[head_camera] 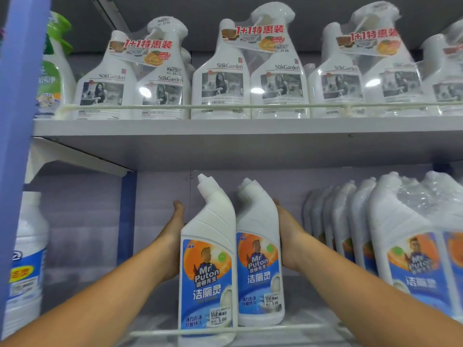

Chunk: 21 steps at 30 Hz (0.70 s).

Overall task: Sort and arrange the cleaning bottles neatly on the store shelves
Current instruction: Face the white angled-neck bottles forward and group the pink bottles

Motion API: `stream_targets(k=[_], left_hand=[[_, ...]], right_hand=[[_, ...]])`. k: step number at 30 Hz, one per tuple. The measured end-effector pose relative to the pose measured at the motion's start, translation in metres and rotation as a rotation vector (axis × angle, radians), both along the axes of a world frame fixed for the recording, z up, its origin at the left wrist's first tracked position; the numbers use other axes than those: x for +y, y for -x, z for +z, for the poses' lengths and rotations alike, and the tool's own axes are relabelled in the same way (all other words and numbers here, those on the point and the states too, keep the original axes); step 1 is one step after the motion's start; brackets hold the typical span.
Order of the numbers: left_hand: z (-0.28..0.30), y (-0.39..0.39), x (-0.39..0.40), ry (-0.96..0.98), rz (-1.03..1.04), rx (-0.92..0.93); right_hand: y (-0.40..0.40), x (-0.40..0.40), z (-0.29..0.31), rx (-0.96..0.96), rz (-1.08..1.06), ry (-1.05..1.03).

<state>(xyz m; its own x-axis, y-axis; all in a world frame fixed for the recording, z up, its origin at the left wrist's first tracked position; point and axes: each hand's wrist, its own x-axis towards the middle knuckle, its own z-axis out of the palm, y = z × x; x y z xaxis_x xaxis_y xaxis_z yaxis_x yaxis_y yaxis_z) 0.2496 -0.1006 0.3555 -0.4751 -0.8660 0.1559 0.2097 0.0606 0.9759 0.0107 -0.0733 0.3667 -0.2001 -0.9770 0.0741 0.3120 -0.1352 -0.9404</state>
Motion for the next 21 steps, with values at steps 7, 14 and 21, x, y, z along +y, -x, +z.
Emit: stream_targets(k=[7, 14, 21], left_hand=[[-0.019, -0.012, 0.023, 0.127, -0.051, 0.007], [-0.039, -0.006, 0.060, 0.169, 0.128, 0.068], [-0.045, -0.003, 0.074, 0.288, 0.411, -0.078]], right_hand=[[0.004, 0.017, -0.011, 0.048, -0.066, 0.057], [-0.014, 0.046, -0.028, 0.115, -0.061, 0.204], [-0.018, 0.075, -0.037, 0.598, -0.295, 0.080]])
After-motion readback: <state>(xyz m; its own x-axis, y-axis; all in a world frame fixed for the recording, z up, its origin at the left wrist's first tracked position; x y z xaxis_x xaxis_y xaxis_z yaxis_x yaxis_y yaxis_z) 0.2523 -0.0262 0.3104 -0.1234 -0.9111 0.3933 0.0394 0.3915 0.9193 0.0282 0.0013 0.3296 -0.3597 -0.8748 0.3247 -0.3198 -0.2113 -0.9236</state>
